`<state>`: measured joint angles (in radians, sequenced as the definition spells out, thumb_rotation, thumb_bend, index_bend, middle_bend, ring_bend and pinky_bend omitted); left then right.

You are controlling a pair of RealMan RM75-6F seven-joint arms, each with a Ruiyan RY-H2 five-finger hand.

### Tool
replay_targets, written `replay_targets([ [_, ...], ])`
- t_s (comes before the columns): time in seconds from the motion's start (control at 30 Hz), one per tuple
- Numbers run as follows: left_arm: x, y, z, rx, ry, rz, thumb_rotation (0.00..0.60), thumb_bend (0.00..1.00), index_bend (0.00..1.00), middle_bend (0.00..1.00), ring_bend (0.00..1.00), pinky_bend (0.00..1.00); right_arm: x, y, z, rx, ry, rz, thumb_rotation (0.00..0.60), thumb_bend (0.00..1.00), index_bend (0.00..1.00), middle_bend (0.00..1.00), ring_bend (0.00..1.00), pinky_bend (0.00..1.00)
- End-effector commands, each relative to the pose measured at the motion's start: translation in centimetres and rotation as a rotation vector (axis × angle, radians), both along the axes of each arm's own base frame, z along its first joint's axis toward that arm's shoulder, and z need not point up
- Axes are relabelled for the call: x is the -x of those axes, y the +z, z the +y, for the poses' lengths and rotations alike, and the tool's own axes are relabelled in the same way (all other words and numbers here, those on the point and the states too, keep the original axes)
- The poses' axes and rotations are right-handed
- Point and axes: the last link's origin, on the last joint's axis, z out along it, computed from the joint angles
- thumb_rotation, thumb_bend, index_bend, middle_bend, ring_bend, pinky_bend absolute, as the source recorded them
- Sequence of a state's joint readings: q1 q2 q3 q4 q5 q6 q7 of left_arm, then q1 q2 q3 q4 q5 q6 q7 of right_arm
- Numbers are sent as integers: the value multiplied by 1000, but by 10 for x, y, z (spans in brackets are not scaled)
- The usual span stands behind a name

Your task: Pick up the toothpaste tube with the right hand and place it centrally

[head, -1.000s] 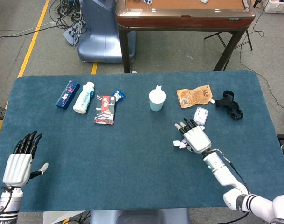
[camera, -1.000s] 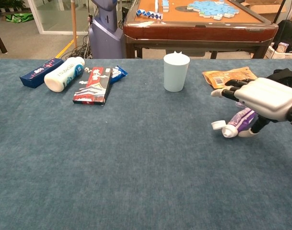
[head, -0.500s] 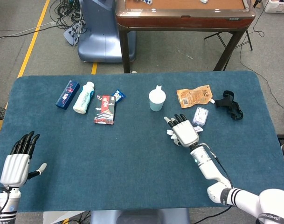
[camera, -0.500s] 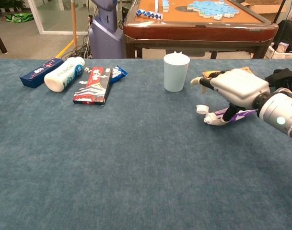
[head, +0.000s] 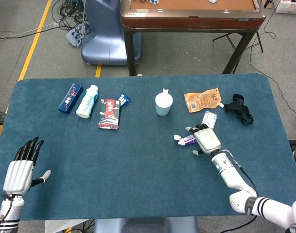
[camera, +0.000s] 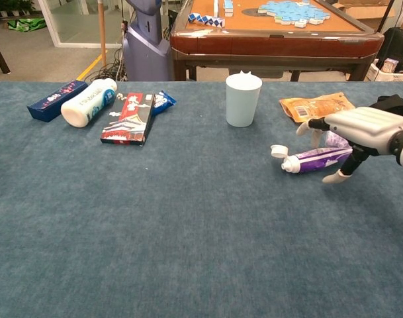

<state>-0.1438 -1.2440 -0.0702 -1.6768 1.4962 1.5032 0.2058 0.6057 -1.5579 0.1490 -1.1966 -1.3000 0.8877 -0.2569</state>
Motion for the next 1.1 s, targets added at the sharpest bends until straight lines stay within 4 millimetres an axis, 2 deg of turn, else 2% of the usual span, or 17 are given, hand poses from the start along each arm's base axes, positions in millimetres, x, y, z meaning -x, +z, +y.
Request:
replay_targets([
  [0.03,0,0,0,0,0,3,600,179,0,0,2,102,3,1,2,-8,-11,-4,600,85,205,354,203,188],
  [0.4,-1,0,3,7,-8,2,600,179,0,0,1,102,19,17,38,2,-35,-28,600,87,217,386,224,188],
  [0.63,1,-1,3,9,-3,-4,600,179,0,0,2,102,24,30,50,26,-43,-3,600,93,217,438,271,188],
  [0.77,3,0,1,7,6,-8,600,179,0,0,1,102,24,36,48,46,-37,9,600,96,217,455,288,188],
  [0.87,4,0,0,4,7,-12,600,179,0,0,1,102,20,37,40,48,-20,16,600,97,217,431,292,188],
  [1.1,5,5,-4,-7,21,-24,600,179,0,0,2,102,17,29,21,-24,10,98,600,97,217,377,278,188],
])
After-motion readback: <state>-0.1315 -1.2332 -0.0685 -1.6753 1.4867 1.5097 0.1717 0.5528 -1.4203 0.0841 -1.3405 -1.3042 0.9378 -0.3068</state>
